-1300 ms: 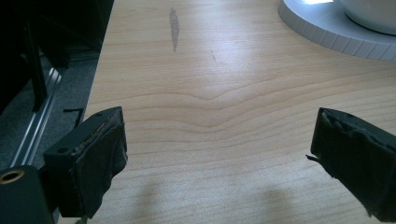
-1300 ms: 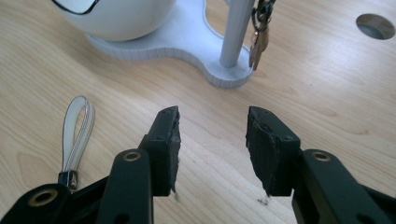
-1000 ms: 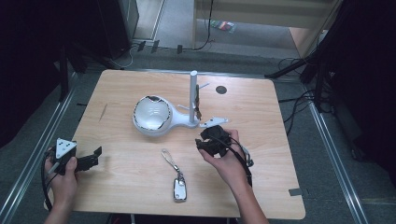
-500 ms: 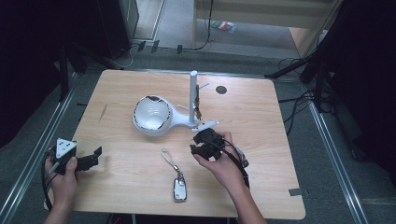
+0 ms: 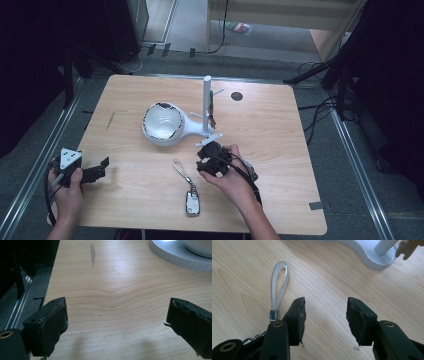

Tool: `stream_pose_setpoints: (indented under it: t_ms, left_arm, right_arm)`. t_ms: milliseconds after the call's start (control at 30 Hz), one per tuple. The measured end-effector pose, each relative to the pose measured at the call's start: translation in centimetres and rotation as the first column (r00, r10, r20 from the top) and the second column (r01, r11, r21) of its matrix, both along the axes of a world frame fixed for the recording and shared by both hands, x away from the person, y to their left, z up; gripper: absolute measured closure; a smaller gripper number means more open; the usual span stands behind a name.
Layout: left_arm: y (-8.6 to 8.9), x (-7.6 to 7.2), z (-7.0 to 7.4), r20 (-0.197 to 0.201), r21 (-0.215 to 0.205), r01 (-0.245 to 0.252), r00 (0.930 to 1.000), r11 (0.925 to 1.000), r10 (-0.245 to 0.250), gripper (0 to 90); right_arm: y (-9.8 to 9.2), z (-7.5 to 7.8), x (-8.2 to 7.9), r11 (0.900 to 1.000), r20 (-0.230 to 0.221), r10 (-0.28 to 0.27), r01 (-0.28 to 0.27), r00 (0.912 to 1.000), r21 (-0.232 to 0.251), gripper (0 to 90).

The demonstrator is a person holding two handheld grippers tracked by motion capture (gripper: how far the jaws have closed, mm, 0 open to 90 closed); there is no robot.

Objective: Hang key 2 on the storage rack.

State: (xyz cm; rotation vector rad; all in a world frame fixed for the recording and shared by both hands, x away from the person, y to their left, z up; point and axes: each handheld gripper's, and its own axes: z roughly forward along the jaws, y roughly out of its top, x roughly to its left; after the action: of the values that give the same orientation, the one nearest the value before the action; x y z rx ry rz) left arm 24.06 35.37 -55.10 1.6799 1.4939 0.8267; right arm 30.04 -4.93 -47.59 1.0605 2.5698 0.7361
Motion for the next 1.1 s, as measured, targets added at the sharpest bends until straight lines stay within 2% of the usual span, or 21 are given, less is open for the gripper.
stream_pose_setpoints:
  t_ms: [400, 533, 1100]
  left_arm:
    - [0.0, 0.0, 0.0, 0.001, 0.002, -0.001, 1.0, 1.0, 0.001, 4.5]
    - [0.0, 0.0, 0.0, 0.002, 0.001, -0.001, 1.0, 1.0, 0.001, 4.5]
    - [0.0, 0.0, 0.0, 0.0, 0.002, -0.001, 1.0, 1.0, 0.001, 4.6]
  right_arm:
    - [1.5, -0.9, -0.6, 0.999, -0.045, 0.045, -0.046, 0.998, -0.023, 51.4]
    - [2.1, -1.0, -0.8, 0.999, -0.098, 0.051, -0.052, 0.9939, -0.01, 52.2]
    - [4.1, -2.6, -1.7, 0.994, -0.187, 0.093, -0.103, 0.978, -0.046, 56.0]
